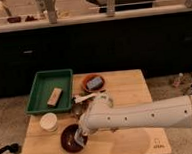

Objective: Wipe purple bowl with towel

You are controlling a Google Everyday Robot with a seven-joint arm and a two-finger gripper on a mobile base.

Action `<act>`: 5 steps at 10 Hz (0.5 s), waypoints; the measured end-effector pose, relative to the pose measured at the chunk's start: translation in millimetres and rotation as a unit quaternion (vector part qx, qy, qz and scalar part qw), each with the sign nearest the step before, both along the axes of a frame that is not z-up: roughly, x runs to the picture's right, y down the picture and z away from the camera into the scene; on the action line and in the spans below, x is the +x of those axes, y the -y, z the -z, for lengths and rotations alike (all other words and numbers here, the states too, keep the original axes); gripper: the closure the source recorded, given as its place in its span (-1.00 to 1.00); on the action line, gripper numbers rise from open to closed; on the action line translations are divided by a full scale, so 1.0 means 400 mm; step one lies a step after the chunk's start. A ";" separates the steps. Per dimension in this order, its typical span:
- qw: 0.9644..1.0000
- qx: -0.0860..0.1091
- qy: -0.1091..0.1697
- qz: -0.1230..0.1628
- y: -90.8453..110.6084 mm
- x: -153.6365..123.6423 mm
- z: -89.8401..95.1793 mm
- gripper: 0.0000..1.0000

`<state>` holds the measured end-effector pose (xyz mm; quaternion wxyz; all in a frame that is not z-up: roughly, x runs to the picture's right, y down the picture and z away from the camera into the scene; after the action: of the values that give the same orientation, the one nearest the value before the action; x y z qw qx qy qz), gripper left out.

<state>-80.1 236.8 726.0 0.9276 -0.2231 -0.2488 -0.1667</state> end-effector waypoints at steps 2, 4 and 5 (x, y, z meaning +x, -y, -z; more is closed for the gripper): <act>1.000 -0.002 0.002 0.000 0.018 -0.009 -0.019 0.99; 1.000 -0.006 0.008 0.005 0.030 -0.032 -0.038 0.99; 1.000 -0.007 0.011 0.008 0.033 -0.043 -0.042 0.99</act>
<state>-97.2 223.5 742.7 0.9219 -0.2296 -0.2584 -0.1750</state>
